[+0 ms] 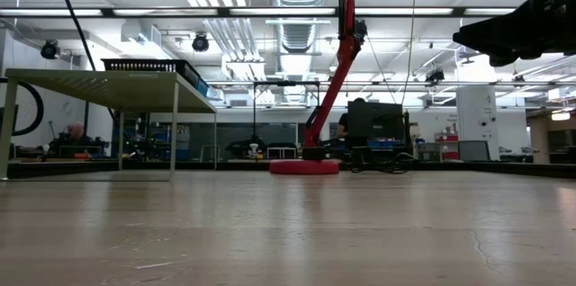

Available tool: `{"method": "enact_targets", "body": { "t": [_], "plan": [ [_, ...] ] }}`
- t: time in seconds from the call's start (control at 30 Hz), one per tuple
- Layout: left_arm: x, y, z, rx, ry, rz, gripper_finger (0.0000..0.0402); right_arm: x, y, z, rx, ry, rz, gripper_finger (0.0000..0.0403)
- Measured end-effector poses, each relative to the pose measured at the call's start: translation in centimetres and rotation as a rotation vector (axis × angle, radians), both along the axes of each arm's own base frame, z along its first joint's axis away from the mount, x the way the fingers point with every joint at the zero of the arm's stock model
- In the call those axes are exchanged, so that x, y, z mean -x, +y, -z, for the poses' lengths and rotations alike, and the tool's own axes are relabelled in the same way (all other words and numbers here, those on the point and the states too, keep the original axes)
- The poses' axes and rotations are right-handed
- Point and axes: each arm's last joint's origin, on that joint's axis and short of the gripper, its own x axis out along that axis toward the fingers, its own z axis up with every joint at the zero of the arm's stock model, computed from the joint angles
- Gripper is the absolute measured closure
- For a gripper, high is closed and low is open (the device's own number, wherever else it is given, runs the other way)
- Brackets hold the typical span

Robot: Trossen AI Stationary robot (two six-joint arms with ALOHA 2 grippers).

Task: Pick & Place Office Desk Supplies
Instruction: Put the yellow bin on the shelf

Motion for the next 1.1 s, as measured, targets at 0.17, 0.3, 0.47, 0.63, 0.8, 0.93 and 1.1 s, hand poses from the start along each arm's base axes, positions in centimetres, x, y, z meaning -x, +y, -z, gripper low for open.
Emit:
{"method": "enact_targets", "body": {
  "t": [0.17, 0.3, 0.47, 0.63, 0.8, 0.93, 1.1],
  "plan": [
    [-0.3, 0.1, -0.1, -0.024, -0.047, -0.008, 0.0282, 0.0, 0.0, 0.0, 0.000, 0.000, 0.000, 0.0275],
    [-0.6, 0.1, -0.6, -0.055, -0.124, -0.008, 0.0285, 0.0, 0.0, 0.0, 0.000, 0.000, 0.000, 0.0275],
    [-0.9, 0.3, -1.2, -0.105, -0.207, 0.048, 0.0285, 0.0, 0.0, 0.0, 0.000, 0.000, 0.000, 0.0275],
    [-0.9, 0.5, -1.3, -0.126, -0.228, 0.025, 0.0285, 0.0, 0.0, 0.0, 0.000, 0.000, 0.000, 0.0275],
    [-0.5, 0.6, -1.1, -0.083, -0.132, -0.063, 0.0285, 0.0, 0.0, 0.0, 0.000, 0.000, 0.000, 0.0275],
    [-0.2, 0.5, -1.1, -0.037, -0.062, -0.119, 0.0285, 0.0, 0.0, 0.0, 0.000, 0.000, 0.000, 0.0275],
    [-0.4, 0.5, -1.1, -0.042, -0.085, -0.123, 0.0285, 0.0, 0.0, 0.0, 0.000, 0.000, 0.000, 0.0275]
  ]
}}
